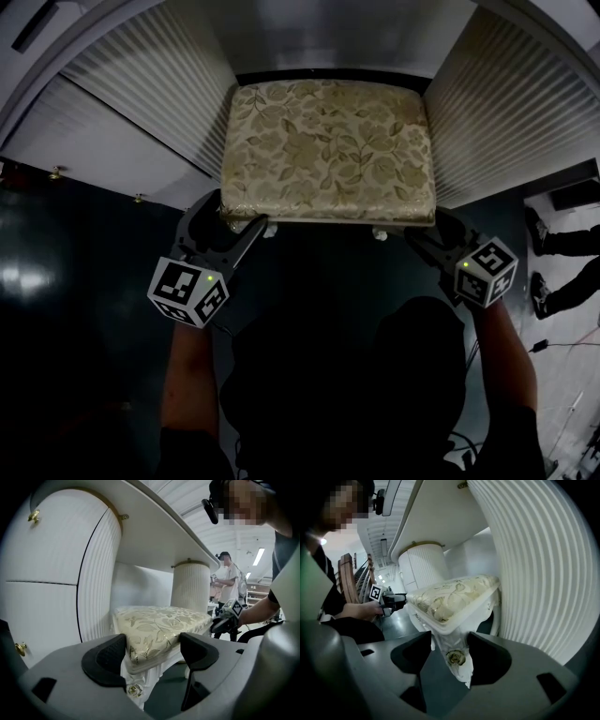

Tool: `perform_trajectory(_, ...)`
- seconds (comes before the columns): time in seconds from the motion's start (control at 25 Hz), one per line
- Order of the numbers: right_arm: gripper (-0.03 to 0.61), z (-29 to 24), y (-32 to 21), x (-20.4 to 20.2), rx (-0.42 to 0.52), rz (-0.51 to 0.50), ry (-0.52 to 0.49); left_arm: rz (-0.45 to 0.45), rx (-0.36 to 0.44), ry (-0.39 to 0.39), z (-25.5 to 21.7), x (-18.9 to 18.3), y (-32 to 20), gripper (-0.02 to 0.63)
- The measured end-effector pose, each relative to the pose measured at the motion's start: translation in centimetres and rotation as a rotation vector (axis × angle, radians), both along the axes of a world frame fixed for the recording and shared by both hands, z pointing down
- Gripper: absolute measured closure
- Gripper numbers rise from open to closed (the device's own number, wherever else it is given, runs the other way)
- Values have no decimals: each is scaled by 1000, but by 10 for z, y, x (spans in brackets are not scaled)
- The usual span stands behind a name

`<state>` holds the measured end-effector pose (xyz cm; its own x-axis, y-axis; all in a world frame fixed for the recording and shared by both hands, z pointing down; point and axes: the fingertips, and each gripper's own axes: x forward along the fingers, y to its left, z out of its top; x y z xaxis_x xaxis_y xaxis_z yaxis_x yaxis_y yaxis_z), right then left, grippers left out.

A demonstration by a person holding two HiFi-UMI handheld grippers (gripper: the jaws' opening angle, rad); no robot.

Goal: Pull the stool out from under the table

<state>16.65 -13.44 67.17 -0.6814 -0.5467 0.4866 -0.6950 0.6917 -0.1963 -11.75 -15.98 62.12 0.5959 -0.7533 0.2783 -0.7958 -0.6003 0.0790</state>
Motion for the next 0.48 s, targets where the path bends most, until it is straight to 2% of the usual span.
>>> perform_trajectory(0.16,353,-1,-5,1,15,50,2,22,-18,20,-4,2,3,239)
perform_trajectory(0.24,356,-3,-13,8,38,93,2,60,-73,63,-12,5,4,250)
perform_trajectory(0.28,360,-4,-18,13,26,123,-12,82,-114,64,-18,6,3,287)
perform_trajectory(0.36,370,-5,-11,10,-74,152,-64,104,-219,4,-33,4,6,333)
perform_trajectory(0.44,374,-9,2,1,-177,148,-107,105,-303,-56,-47,3,11,314)
perform_trajectory(0.48,374,-11,1,0,-197,145,-122,106,-314,-82,-50,4,10,300)
